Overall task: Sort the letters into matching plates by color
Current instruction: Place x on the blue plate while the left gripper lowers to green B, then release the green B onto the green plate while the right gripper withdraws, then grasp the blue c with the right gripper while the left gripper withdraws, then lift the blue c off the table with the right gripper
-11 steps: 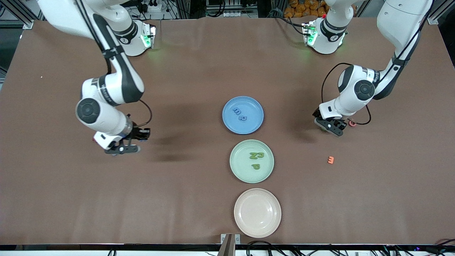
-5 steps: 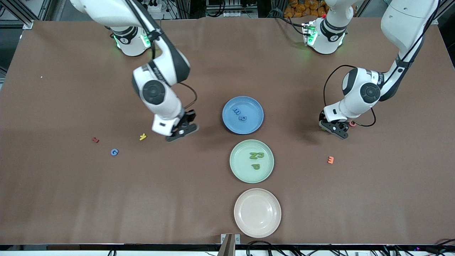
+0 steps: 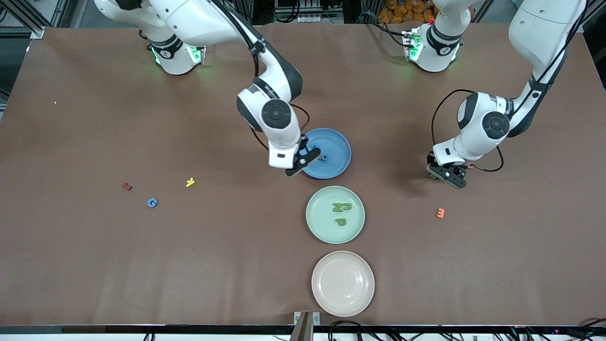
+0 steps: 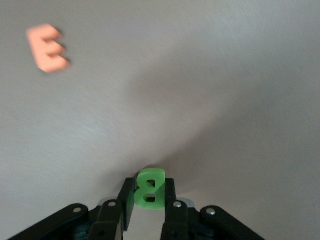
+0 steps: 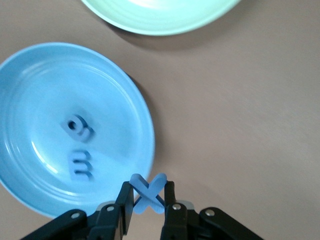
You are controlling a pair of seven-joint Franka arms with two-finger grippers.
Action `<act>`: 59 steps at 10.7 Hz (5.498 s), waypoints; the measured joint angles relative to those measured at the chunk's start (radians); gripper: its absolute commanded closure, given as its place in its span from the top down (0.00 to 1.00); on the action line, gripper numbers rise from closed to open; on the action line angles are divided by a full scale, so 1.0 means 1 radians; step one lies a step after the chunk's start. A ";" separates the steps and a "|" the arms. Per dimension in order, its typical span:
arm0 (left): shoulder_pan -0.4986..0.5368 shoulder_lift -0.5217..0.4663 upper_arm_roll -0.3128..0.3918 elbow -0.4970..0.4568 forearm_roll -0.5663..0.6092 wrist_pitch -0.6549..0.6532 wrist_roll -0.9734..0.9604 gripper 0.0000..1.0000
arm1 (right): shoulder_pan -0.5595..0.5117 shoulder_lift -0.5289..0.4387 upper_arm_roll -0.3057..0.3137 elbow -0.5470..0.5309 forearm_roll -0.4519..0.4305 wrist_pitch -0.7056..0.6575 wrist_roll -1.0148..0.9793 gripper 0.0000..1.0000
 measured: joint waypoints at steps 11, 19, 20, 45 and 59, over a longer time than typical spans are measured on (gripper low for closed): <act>-0.202 0.003 -0.139 0.508 0.000 -0.439 -0.351 0.00 | 0.052 0.097 -0.022 0.124 0.028 -0.001 0.087 1.00; -0.390 0.300 -0.087 0.764 0.000 -0.361 -0.498 0.00 | -0.338 -0.028 -0.179 0.137 0.023 -0.198 -0.157 1.00; -0.436 0.326 -0.042 0.775 0.000 -0.325 -0.508 0.00 | -0.396 -0.033 -0.181 0.134 0.023 -0.207 -0.168 1.00; -0.313 -0.187 0.128 0.891 -0.075 -0.906 -0.628 1.00 | -0.602 -0.084 -0.225 -0.425 0.228 0.395 0.355 0.87; -0.306 -0.286 0.210 0.888 -0.075 -1.152 -0.556 1.00 | -0.598 -0.078 -0.225 -0.421 0.227 0.413 0.327 0.25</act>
